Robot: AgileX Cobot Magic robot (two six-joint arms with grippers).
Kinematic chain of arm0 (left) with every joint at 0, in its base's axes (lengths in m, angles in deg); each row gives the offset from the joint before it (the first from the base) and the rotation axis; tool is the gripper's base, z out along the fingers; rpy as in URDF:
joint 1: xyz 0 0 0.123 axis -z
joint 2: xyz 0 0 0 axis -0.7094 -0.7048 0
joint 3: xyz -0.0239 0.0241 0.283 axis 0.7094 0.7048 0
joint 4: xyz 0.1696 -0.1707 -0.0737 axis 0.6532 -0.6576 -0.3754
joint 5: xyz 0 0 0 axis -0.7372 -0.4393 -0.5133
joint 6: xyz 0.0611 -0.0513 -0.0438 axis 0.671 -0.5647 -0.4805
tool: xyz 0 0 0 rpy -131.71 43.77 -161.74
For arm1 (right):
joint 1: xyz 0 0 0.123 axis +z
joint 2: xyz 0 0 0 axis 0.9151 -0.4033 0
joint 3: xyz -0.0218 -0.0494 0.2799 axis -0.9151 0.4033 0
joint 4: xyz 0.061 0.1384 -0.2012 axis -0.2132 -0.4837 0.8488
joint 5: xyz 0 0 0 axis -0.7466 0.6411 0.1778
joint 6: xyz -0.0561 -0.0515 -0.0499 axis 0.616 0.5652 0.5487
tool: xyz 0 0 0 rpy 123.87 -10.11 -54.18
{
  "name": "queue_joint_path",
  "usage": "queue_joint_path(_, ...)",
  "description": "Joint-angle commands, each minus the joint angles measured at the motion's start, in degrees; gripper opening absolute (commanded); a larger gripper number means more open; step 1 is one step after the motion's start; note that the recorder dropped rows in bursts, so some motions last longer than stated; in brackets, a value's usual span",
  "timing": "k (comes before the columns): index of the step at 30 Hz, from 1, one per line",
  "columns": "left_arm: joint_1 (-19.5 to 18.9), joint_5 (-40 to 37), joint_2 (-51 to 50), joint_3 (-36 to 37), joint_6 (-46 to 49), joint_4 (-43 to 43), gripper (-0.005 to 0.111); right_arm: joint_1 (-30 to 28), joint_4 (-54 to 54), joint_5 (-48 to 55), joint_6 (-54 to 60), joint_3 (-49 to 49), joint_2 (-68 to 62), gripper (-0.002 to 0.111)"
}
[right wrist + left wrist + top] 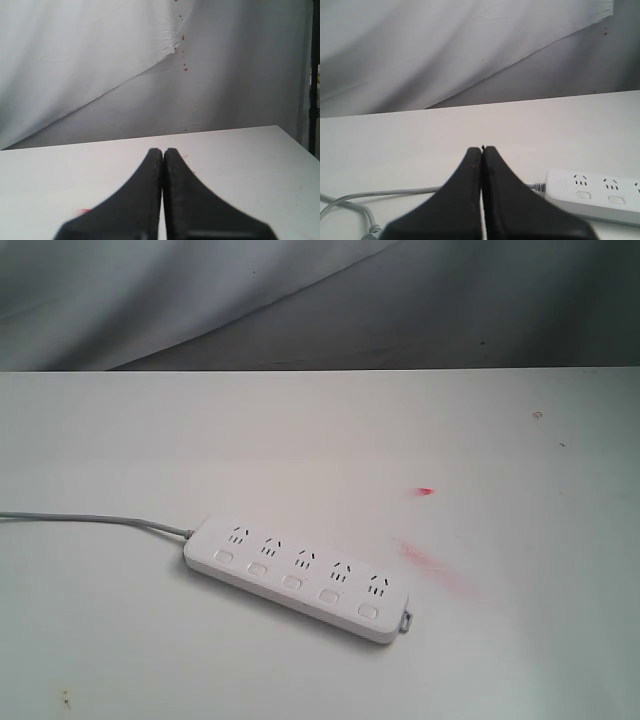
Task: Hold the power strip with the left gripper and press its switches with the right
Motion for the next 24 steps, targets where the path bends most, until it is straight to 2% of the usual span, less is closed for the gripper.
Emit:
queue_joint_path(1, -0.05, -0.07, 0.22, 0.27, -0.32, 0.28, 0.000, -0.41, 0.47, 0.06, -0.26, 0.21, 0.27, 0.000)
queue_joint_path(4, -0.05, -0.07, 0.22, 0.27, -1.26, 1.11, 0.000, -0.41, 0.47, 0.06, -0.26, 0.21, 0.27, 0.000)
queue_joint_path(10, -0.05, -0.07, 0.22, 0.27, -15.05, 11.64, 0.000, -0.41, 0.47, 0.06, -0.11, 0.21, 0.27, 0.000)
queue_joint_path(15, -0.05, -0.45, 0.22, 0.27, -15.75, 12.31, 0.000, -0.41, 0.47, 0.06, -0.11, 0.21, 0.27, 0.000)
queue_joint_path(21, -0.05, -0.45, 0.22, 0.27, -25.58, 19.61, 0.000, -0.41, 0.47, 0.06, -0.11, 0.21, 0.27, 0.000)
queue_joint_path(24, -0.05, -0.45, 0.22, 0.27, -25.79, 19.87, 0.000, -0.41, 0.47, 0.06, -0.21, 0.21, 0.27, 0.000)
